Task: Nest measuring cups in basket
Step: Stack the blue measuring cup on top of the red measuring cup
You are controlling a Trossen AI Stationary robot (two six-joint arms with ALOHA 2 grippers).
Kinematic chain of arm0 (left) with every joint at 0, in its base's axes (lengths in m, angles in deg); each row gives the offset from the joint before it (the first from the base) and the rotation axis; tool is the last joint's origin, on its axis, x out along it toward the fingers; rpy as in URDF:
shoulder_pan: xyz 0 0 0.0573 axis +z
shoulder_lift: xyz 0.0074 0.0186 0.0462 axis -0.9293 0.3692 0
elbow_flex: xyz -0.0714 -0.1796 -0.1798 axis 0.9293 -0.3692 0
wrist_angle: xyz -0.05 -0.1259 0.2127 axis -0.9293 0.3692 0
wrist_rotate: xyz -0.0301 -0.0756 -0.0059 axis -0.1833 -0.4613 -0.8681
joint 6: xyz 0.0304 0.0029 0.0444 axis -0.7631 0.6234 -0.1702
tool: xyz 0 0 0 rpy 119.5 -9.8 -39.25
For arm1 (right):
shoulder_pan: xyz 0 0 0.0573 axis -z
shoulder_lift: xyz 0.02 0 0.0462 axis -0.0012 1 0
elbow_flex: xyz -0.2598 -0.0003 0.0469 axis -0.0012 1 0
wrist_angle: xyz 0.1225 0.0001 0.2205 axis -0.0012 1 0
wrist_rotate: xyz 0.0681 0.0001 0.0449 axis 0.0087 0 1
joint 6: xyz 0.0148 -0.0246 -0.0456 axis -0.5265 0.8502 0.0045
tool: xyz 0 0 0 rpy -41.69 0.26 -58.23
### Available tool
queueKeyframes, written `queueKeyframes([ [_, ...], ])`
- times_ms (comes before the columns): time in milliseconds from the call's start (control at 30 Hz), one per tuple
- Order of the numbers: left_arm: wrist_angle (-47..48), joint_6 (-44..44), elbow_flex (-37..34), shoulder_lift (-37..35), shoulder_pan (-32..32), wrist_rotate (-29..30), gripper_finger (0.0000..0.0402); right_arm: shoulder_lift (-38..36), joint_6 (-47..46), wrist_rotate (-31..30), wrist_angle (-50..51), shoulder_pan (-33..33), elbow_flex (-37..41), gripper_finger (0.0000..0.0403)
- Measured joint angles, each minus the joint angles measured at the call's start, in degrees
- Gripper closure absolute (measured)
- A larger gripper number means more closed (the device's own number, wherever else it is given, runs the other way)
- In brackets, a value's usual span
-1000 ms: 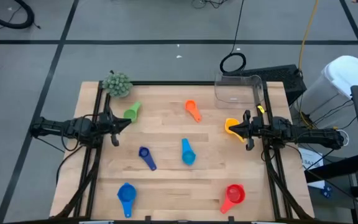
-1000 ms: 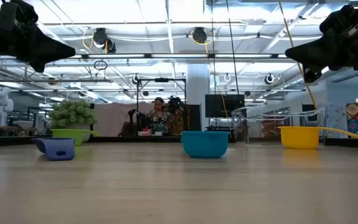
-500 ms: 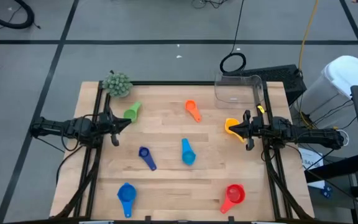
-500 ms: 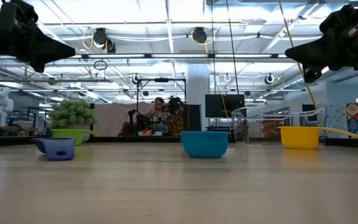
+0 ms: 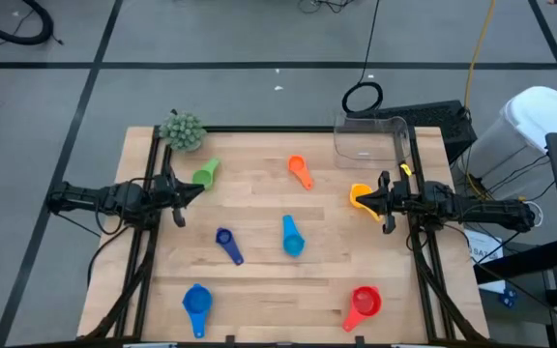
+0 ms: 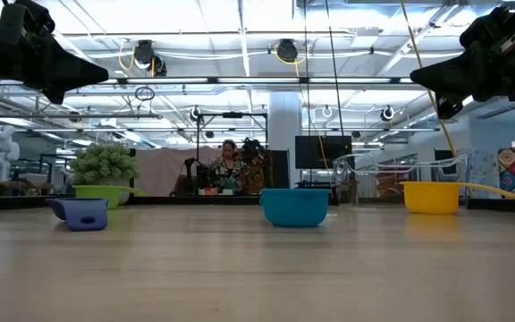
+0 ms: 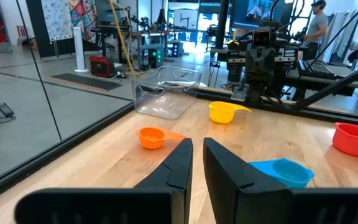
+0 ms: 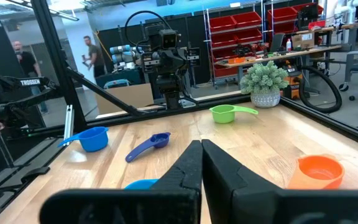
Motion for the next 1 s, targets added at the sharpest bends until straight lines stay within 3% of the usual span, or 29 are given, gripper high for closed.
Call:
queueKeyframes([
  [133,-3.9,1.5,0.0,0.0,0.3,0.9,0.036,0.0,0.0,0.0,0.0,0.0,0.0,0.0403],
  [367,-12.0,18.7,0.0,0.0,0.4,0.7,0.036,0.0,0.0,0.0,0.0,0.0,0.0,0.0403],
  [500,-11.0,14.5,3.8,0.1,0.4,-6.8,0.036,0.0,0.0,0.0,0.0,0.0,0.0,0.0403],
  [633,-2.1,12.1,12.8,5.6,0.3,-11.2,0.036,0.0,0.0,0.0,0.0,0.0,0.0,0.0403],
  [800,13.8,11.8,29.5,20.8,0.3,-11.0,0.036,0.0,0.0,0.0,0.0,0.0,0.0,0.0403],
  [1000,13.0,1.2,45.7,35.8,0.3,-11.0,0.036,0.0,0.0,0.0,0.0,0.0,0.0,0.0403],
])
